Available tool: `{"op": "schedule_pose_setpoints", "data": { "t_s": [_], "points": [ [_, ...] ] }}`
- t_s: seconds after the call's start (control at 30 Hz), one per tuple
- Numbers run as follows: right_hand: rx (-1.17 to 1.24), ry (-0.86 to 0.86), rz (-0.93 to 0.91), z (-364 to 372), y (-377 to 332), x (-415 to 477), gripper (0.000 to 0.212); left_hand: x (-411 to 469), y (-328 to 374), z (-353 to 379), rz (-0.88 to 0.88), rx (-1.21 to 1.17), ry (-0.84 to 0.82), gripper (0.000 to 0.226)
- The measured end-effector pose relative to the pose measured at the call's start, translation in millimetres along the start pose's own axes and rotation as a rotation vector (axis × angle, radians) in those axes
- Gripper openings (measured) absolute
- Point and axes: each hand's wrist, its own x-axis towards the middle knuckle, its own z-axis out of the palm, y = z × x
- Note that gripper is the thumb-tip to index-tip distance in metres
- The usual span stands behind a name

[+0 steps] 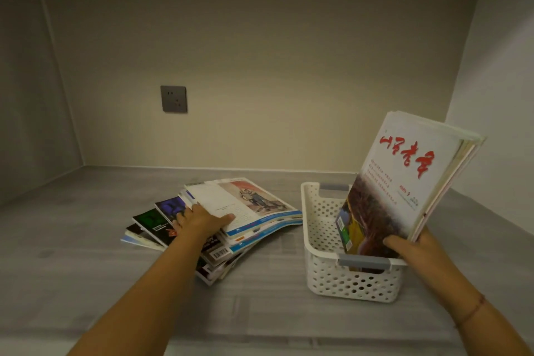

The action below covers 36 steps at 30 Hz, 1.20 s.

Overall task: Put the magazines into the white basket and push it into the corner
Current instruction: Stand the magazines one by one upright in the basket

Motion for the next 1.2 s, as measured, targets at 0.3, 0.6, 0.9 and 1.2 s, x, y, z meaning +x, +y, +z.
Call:
{"op": "schedule_pose_setpoints", "data": {
  "t_s": [0.3,0.6,0.9,1.2],
  "points": [
    [-0.007,0.033,0.035,1,1,0,0.061,-15,-22,-29,0.031,-0.272,-0.258,0.106],
    [-0.018,0.017,0.075,1,-3,-1,0.061,-10,-1,-41,-0.207,-0.727,-0.023,0.065],
    [-0.005,0.046,0.094,0,3,3,0.061,-1,-13,-35,-0.221,-0.821,-0.006,0.044],
    [0.002,0.06,0.095,1,4,3,0.06,-19,-26,-34,-0.195,-1.165,-0.229,0.034]
  ]
}}
